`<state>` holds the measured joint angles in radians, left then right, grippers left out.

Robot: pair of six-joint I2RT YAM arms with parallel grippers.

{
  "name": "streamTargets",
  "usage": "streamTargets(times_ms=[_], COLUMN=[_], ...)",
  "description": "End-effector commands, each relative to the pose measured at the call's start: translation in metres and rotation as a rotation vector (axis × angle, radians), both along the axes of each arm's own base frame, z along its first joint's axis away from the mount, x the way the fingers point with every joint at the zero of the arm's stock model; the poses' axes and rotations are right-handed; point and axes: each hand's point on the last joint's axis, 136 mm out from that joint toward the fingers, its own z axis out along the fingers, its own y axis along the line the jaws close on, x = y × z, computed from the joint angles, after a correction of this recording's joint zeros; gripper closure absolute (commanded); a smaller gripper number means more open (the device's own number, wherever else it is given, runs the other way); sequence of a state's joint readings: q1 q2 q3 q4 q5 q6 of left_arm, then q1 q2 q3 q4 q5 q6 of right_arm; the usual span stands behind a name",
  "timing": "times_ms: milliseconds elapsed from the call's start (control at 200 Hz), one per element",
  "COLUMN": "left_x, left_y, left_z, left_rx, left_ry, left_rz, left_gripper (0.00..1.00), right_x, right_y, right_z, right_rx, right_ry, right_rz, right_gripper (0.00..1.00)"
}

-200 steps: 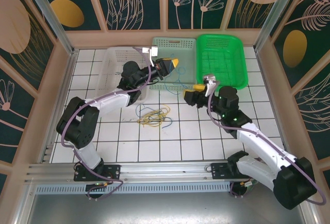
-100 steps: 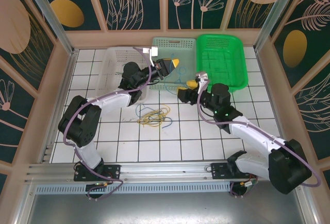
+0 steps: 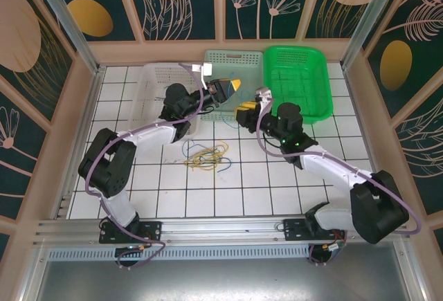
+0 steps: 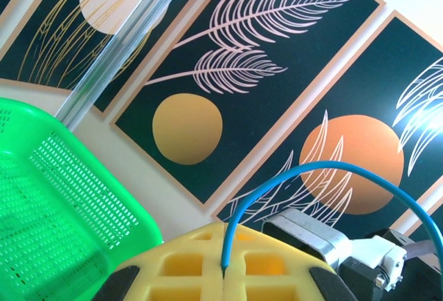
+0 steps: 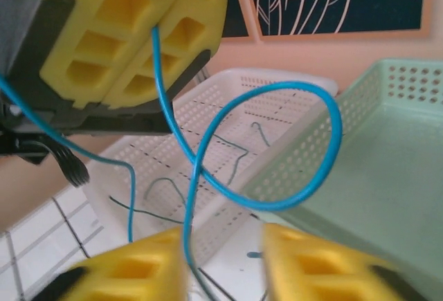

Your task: Untangle the cables

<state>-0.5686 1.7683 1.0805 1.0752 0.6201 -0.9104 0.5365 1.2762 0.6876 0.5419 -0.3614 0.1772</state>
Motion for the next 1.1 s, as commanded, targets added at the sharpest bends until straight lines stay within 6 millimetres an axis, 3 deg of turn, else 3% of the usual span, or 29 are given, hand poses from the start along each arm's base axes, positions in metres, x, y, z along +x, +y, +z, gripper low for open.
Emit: streamTargets(times_ms=[0, 105, 230, 385, 531, 596, 611, 666, 771, 786, 831, 961, 1096], left_x=[-0.002, 0.003, 0.004, -0.001, -0.011, -0.011, -0.015, -0.013, -0.010, -0.012, -0.011, -0.013, -0.018], left_y=[-0.002, -0.003, -0.006, -0.007, 0.000, 0.001, 0.004, 0.007, 0.012, 0.013, 0.017, 0.023, 0.025], left_z=[0.012, 0.000, -0.013, -0.020, -0.021, -0.032, -0.023, -0.028, -0.033, -0.043, -0.046, -0.044, -0.038], left_rx=[-0.002, 0.073, 0.154, 0.200, 0.201, 0.233, 0.229, 0.262, 0.300, 0.316, 0.331, 0.351, 0.350], left_ry=[-0.070, -0.106, -0.158, -0.220, -0.278, -0.290, -0.312, -0.326, -0.351, -0.338, -0.347, -0.384, -0.421], left_rz=[0.000, 0.036, 0.041, 0.033, 0.048, 0.059, 0.068, 0.096, 0.138, 0.139, 0.159, 0.196, 0.200], left_gripper=[1.00, 1.00, 1.00, 1.00, 1.00, 1.00, 1.00, 1.00, 1.00, 1.00, 1.00, 1.00, 1.00], right_x=[-0.012, -0.026, -0.031, -0.022, -0.006, -0.008, -0.008, -0.013, -0.015, -0.015, -0.012, -0.008, -0.001], right_y=[0.015, 0.020, 0.014, -0.015, -0.037, -0.043, -0.045, -0.048, -0.051, -0.052, -0.058, -0.084, -0.103], right_z=[0.031, 0.044, 0.058, 0.079, 0.077, 0.076, 0.077, 0.078, 0.070, 0.069, 0.061, 0.044, 0.008], right_rx=[0.066, 0.114, 0.180, 0.374, 0.472, 0.503, 0.512, 0.534, 0.506, 0.501, 0.496, 0.531, 0.533], right_ry=[-0.034, 0.037, 0.150, 0.269, 0.391, 0.437, 0.445, 0.467, 0.524, 0.528, 0.565, 0.635, 0.731], right_rz=[0.109, 0.187, 0.220, 0.204, 0.181, 0.213, 0.223, 0.260, 0.287, 0.287, 0.260, 0.210, 0.157], right_gripper=[0.84, 1.00, 1.00, 1.00, 1.00, 1.00, 1.00, 1.00, 1.00, 1.00, 1.00, 1.00, 1.00])
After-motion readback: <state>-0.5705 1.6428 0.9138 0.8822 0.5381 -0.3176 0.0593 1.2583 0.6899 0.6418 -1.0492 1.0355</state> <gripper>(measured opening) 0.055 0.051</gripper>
